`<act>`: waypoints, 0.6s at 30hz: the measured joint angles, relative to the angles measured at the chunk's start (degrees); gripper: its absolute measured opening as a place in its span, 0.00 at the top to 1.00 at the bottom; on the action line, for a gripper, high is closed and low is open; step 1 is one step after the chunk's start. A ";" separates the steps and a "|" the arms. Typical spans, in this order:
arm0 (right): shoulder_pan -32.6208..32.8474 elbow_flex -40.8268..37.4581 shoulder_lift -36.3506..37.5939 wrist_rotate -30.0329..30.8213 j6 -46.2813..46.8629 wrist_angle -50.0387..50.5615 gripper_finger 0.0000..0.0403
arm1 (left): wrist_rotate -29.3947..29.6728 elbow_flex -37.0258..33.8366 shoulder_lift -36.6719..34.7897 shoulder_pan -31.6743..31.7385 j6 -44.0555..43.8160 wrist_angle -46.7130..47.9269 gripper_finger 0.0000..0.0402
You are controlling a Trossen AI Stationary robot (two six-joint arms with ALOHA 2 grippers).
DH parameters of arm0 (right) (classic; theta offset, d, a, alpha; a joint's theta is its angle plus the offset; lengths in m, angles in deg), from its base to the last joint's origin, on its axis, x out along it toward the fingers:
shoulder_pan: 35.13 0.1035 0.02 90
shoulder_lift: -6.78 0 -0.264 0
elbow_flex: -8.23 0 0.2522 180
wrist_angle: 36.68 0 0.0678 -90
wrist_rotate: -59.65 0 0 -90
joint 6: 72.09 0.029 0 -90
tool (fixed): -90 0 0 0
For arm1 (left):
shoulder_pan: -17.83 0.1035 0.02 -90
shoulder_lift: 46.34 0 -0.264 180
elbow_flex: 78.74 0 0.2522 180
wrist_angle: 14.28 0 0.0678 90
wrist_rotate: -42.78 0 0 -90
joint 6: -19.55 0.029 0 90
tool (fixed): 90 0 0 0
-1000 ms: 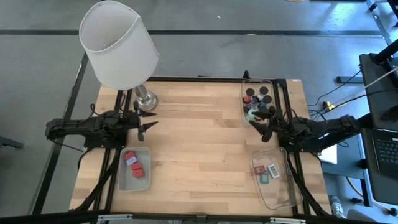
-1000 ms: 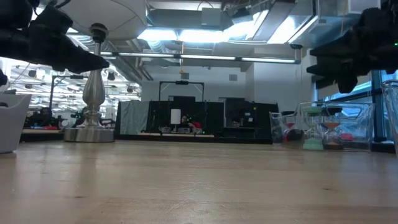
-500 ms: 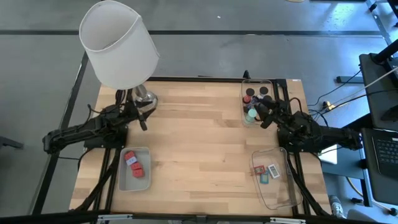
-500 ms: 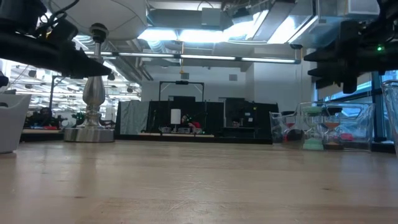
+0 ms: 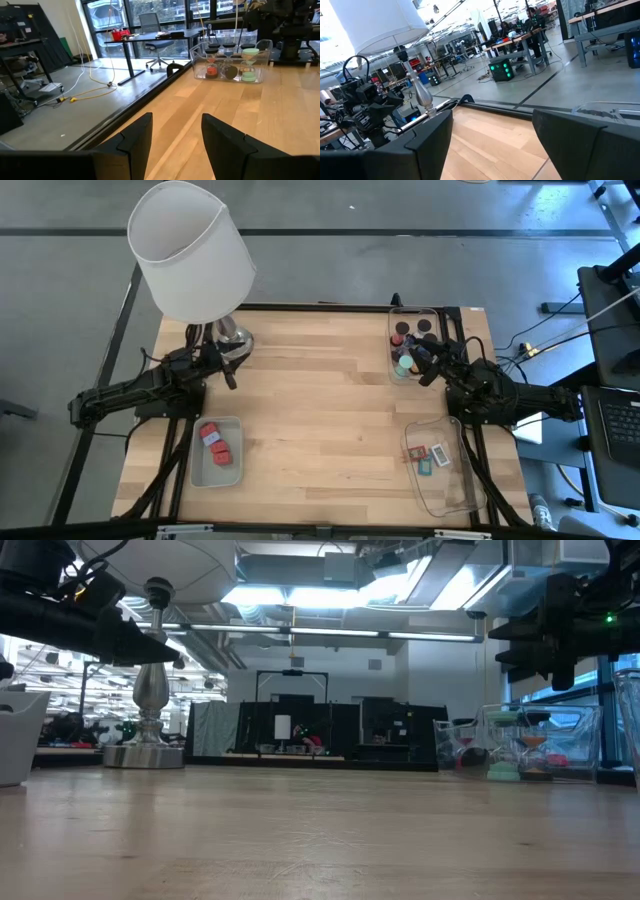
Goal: Pick & Place Office items
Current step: Return to Home Position
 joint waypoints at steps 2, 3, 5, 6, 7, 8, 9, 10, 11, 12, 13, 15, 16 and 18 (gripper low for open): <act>0.00 0.00 0.00 0.00 0.00 -0.01 0.31 | 0.00 0.00 0.00 0.00 0.01 0.01 0.58; 0.00 0.00 0.00 0.00 0.00 0.00 0.31 | 0.00 0.00 0.00 0.00 0.02 0.00 0.59; 0.00 0.00 0.00 0.00 0.00 -0.01 0.31 | 0.00 0.00 0.00 0.00 0.01 0.01 0.59; 0.00 0.00 0.00 0.00 0.00 -0.02 0.31 | 0.00 0.00 0.00 0.00 0.02 -0.01 0.59; 0.00 0.00 -0.02 0.00 0.00 0.00 0.31 | 0.00 0.00 0.00 0.00 0.02 -0.02 0.59; 0.00 0.00 -0.02 -0.02 0.00 0.01 0.31 | 0.00 0.00 0.00 0.00 0.01 0.01 0.59; 0.00 0.00 -0.02 -0.02 0.00 -0.01 0.31 | 0.00 0.00 0.00 0.00 0.02 0.01 0.59; 0.00 0.00 -0.02 0.00 0.00 -0.02 0.31 | 0.00 0.00 0.00 0.00 0.00 -0.01 0.59; 0.00 0.00 -0.02 -0.02 0.00 -0.01 0.31 | 0.00 0.00 0.00 0.00 -0.01 0.01 0.59; 0.00 0.00 -0.02 0.00 0.00 -0.02 0.31 | 0.00 0.00 0.00 0.00 0.02 0.01 0.58; 0.00 0.00 -0.02 -0.02 0.00 -0.02 0.31 | 0.00 0.00 0.00 0.00 0.02 0.01 0.58; 0.00 0.00 -0.02 0.00 0.00 -0.02 0.31 | 0.00 0.00 0.00 0.00 0.01 0.01 0.58; 0.00 0.00 -0.02 -0.02 0.00 -0.02 0.31 | 0.00 0.00 0.00 0.00 0.01 0.01 0.58; 0.00 0.00 -0.02 -0.02 0.00 -0.02 0.31 | 0.00 0.00 0.00 0.00 0.01 0.01 0.58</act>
